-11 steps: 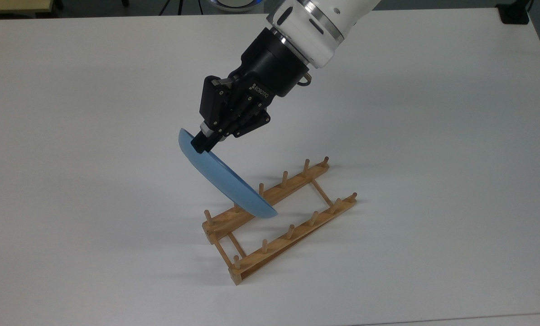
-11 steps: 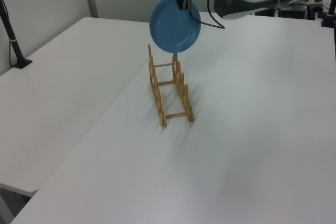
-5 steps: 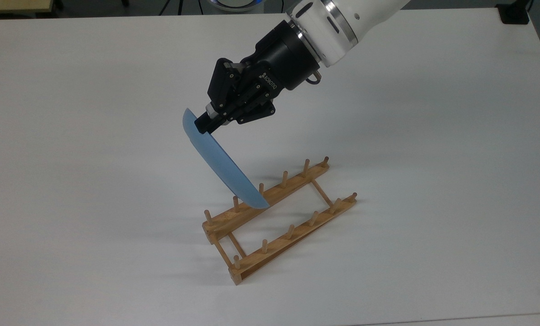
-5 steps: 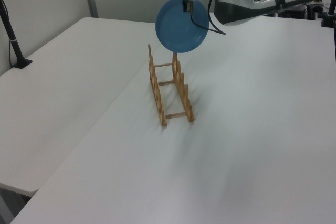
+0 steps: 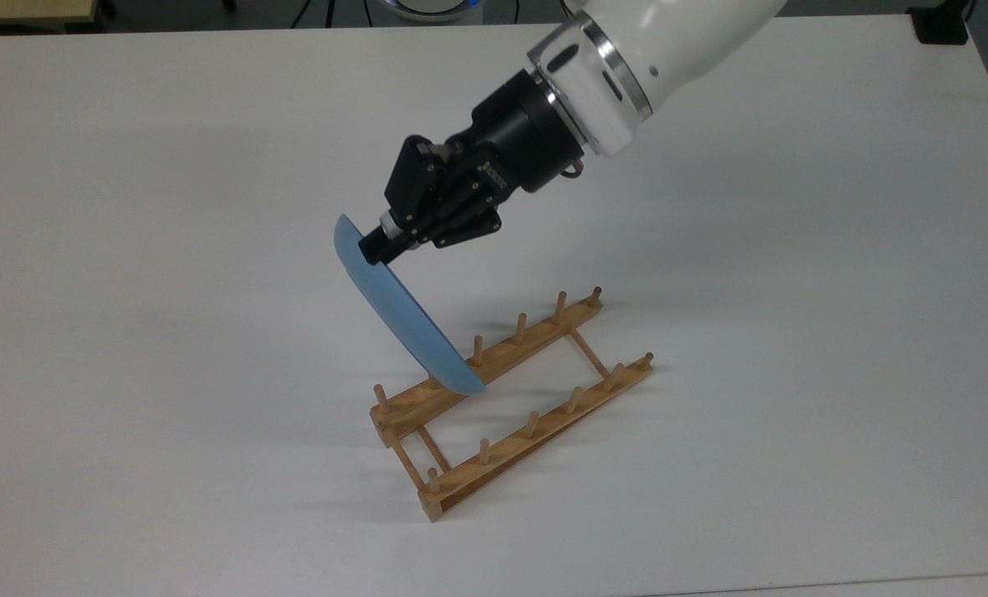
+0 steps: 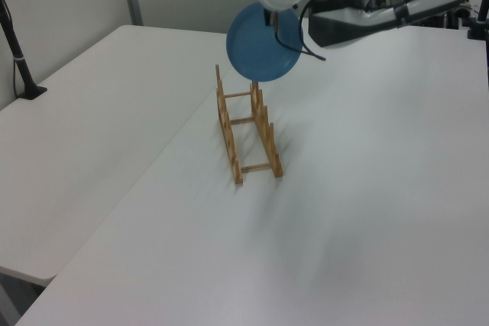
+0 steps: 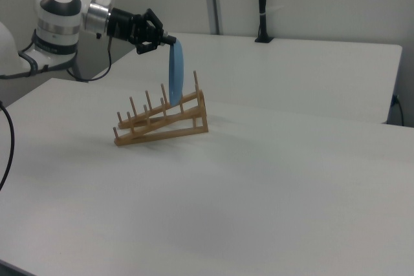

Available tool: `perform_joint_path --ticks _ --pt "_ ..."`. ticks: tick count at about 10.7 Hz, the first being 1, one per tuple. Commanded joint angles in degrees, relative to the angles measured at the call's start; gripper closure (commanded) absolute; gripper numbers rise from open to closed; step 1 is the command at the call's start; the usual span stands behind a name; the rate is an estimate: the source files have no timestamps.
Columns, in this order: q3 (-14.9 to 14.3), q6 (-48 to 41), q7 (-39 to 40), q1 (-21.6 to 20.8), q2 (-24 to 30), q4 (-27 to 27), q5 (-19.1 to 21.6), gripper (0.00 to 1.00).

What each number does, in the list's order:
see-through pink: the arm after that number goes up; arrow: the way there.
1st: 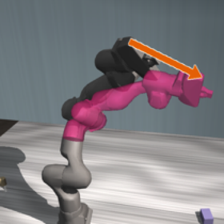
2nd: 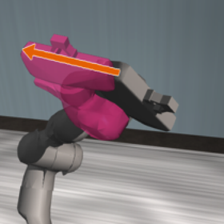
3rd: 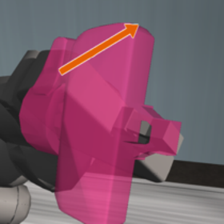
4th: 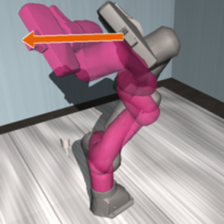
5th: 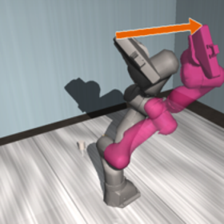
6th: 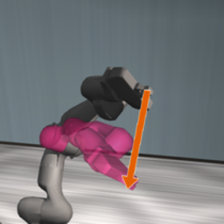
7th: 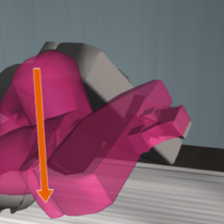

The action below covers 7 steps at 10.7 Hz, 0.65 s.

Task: Place plate in plate rack
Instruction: 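Lower the plate edge-first between the rack pegs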

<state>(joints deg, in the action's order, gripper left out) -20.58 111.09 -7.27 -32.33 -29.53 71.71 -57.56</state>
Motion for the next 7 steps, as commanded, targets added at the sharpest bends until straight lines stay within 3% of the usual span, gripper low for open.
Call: perform_joint_path --ticks 1,3,7 --pt "-1.39 -0.26 -0.82 -1.25 -3.85 -4.19 -1.24 1.0" --pt "-1.4 0.18 -0.99 -0.9 -5.97 -7.11 -1.15 1.0" --pt "-0.78 0.89 -1.43 -1.25 -6.41 -7.11 -1.15 1.0"
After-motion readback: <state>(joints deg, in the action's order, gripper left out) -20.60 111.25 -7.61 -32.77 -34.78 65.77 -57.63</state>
